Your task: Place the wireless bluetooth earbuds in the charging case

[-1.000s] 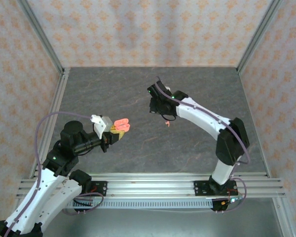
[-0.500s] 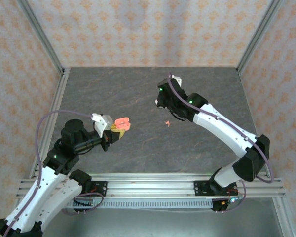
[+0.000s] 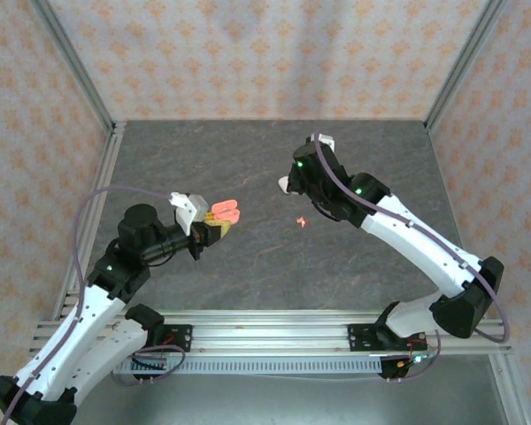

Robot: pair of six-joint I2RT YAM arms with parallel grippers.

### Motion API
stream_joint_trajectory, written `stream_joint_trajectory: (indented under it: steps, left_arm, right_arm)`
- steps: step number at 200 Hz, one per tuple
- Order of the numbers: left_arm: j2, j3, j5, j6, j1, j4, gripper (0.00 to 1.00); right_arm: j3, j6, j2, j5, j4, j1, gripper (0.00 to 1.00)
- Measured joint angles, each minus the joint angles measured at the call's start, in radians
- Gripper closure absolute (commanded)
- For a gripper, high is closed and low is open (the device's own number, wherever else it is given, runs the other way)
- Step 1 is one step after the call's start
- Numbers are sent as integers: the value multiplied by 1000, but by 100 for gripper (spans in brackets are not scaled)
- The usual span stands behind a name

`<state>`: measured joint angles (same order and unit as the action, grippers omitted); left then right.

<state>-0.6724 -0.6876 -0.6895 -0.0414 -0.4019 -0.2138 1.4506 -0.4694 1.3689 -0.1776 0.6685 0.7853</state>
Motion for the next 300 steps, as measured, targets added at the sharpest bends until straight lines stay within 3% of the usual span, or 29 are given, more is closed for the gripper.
stream_joint_trajectory:
  steps: [78,194,300]
  left_arm:
    - [-73,-19,41,10,-65,81,100]
    - [-169,-32,122,46,-109,197,100]
    - [-194,-67,166,42,-122,180,100]
  right_arm:
    - [0,3,-52,-43,8,49,89]
    - [35,106,-51,-89,-17,223,89]
    - [29,63,-52,-118,-39,211,86]
